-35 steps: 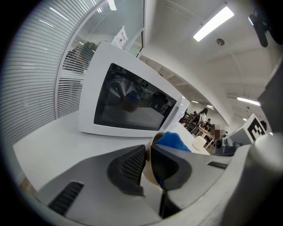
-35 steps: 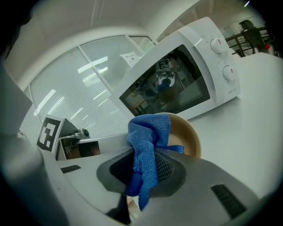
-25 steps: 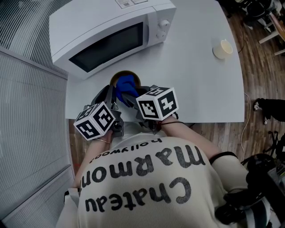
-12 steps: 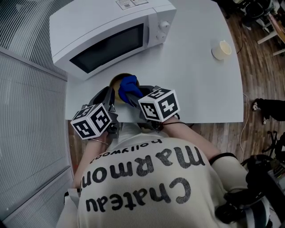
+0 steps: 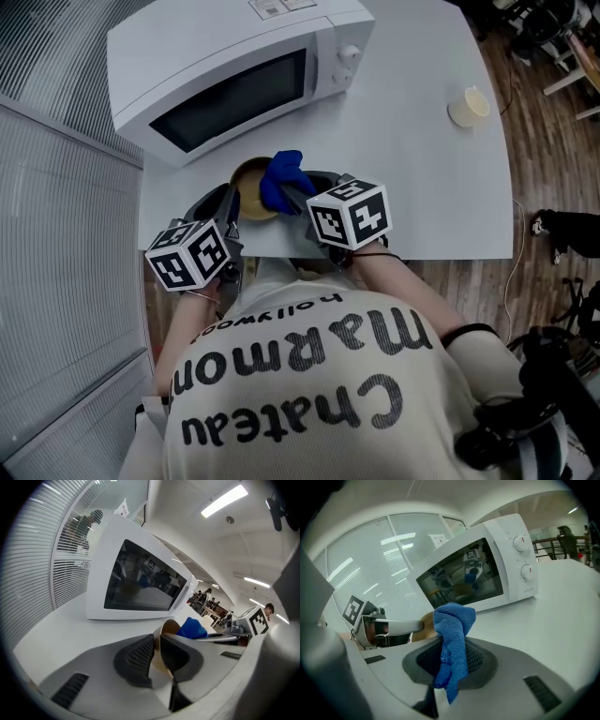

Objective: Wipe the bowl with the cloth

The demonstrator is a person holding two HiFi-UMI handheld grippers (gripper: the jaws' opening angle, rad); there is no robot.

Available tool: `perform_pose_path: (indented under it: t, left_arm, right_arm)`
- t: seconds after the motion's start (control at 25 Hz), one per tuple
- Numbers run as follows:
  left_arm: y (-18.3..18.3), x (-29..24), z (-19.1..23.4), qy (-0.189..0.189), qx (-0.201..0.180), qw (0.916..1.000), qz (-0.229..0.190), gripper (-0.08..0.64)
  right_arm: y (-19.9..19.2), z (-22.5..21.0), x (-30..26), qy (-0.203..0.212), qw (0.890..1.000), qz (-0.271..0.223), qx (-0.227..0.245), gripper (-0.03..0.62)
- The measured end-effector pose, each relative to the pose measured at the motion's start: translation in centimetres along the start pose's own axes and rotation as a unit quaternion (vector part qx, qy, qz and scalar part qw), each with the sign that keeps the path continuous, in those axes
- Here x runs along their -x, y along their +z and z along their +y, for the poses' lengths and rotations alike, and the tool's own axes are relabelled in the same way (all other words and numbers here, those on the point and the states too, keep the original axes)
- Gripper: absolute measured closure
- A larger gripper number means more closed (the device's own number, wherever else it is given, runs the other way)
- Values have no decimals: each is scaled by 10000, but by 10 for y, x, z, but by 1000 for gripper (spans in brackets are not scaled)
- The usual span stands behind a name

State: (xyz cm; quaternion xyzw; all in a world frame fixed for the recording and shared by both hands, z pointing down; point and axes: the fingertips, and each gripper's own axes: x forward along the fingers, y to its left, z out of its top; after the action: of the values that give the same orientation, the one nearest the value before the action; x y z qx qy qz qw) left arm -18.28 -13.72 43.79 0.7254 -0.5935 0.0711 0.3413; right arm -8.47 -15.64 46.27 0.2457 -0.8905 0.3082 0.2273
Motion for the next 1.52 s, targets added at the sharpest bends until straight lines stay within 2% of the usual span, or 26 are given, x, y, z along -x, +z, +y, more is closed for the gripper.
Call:
perform_pose_path:
  t: [0.24,0.4,0.6,0.72,0.84,1.0,1.28,1.36,1.52]
  left_arm:
    - [-7,-2,2,46,101,9999,123,520]
    - [-13,-6,9,145,251,9993,215,522]
    - [-17,-10,20,293,493,9980,280,522]
    - [-23,-14,27,368,831,9953,348,522]
    - [-32,-20,37,463,1146,9911,487,520]
    - [-37,-25,45,595,1297,9878,622,526]
    - [-38,-28,50,729,1316,9866,640,509]
    - [-35,-26,51,716,1379,9863,558,484]
    - [-13,-14,54,656,1383,9882,113,318]
  right_arm:
    - [9,-7,9,-182,9997,-189,25,529]
    - [33,-20,22,-485,9954,-829,54,529]
    - [69,-23,48,-340,9810,-1904,-171,529]
    - [80,-26,60,-403,9739,-2229,-106,529]
    - [77,-33,61,-520,9746,-2168,-196,529]
    - [69,-40,59,-578,9761,-2067,-354,529]
    - [67,-41,58,-593,9770,-2012,-383,529]
    - [66,-42,58,-596,9772,-1996,-405,529]
    - [66,-41,60,-608,9772,-1992,-402,529]
